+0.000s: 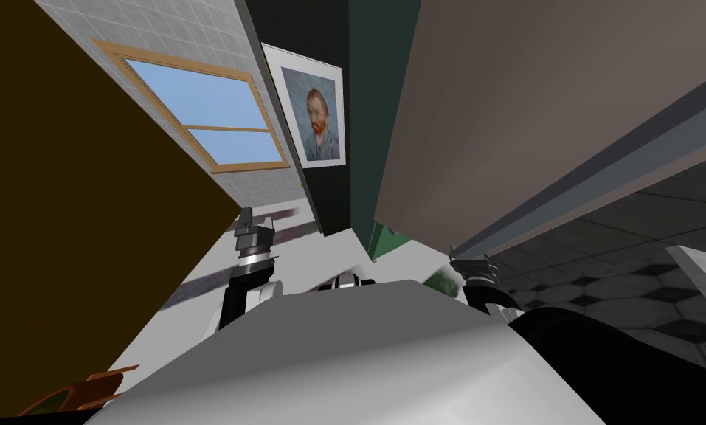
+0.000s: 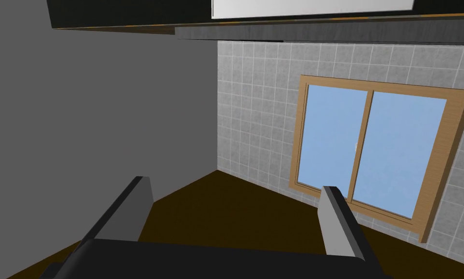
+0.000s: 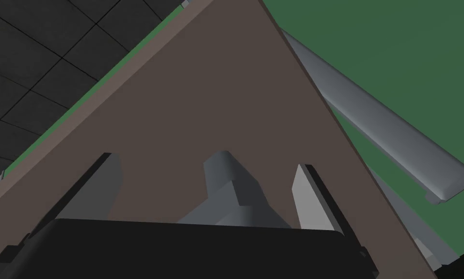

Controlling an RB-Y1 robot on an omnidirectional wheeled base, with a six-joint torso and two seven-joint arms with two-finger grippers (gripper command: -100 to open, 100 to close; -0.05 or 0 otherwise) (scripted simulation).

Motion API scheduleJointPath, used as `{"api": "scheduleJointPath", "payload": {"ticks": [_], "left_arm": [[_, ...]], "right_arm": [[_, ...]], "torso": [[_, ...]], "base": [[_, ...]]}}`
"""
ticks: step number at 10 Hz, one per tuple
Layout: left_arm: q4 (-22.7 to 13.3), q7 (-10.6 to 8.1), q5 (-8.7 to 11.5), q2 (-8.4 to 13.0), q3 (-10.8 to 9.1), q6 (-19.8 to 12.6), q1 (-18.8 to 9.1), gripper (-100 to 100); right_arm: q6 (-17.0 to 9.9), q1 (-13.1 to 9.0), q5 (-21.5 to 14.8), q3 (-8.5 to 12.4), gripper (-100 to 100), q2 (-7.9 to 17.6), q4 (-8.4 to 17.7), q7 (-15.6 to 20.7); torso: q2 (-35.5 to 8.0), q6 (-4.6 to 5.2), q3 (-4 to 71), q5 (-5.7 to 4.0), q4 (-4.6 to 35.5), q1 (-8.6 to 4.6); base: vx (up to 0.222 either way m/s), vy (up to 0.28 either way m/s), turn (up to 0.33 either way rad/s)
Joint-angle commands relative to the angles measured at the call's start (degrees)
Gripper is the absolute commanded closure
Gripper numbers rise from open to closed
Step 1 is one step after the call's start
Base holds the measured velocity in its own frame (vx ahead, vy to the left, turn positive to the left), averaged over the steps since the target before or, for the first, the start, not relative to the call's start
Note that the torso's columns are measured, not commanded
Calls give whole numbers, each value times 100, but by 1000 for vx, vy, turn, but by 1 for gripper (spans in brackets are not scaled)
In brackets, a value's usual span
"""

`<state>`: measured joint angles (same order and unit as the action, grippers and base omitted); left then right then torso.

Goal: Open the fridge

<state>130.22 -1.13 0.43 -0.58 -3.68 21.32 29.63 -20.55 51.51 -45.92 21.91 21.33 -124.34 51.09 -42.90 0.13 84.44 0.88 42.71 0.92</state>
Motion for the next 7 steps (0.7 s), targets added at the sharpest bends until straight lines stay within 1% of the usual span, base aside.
{"api": "scheduleJointPath", "payload": {"ticks": [1,2,7], "left_arm": [[0,0,0,0,0,0,0,0],[0,0,0,0,0,0,-1,0],[0,0,0,0,0,0,0,0]], "right_arm": [[-68,64,79,-18,-100,55,-72,12],[-86,75,91,-41,0,55,-57,18],[-85,107,103,-133,0,26,38,33]], "torso": [[-1,-4,4,10,4,5],[7,-3,2,-6,-6,-1],[43,-8,12,-56,-29,-63]], "base": [[12,-6,10],[8,-4,14],[1,0,2]]}}
